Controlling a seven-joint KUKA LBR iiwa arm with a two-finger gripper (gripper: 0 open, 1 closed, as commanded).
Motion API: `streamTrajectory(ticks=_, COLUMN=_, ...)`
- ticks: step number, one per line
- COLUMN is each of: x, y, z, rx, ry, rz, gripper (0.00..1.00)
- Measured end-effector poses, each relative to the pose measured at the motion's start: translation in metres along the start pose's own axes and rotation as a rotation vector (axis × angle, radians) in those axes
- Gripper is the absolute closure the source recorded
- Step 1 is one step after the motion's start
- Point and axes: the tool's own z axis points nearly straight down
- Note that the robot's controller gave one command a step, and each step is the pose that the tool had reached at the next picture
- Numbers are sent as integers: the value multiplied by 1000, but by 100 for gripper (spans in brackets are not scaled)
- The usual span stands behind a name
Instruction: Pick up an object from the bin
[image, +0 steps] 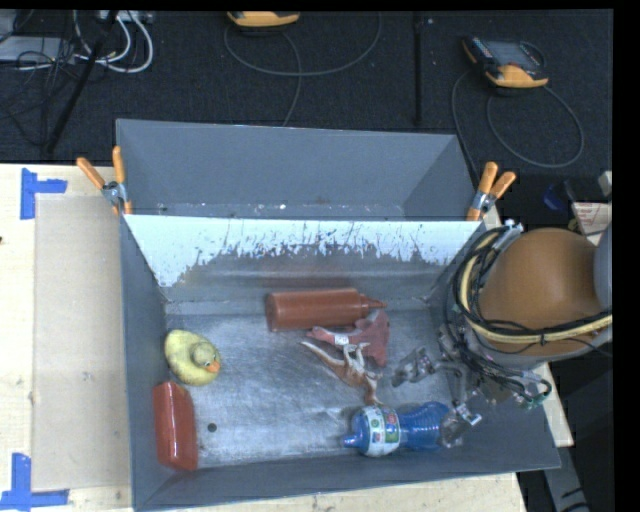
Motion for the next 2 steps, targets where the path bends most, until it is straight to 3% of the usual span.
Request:
streamTrajectory(ticks=1, x=0, y=2, z=26, rx=2, ry=0, rz=-164, gripper=0)
streamTrajectory(ticks=2, x=-8, y=6, z=75, rx=13, ry=-16, rz=-252, gripper=0)
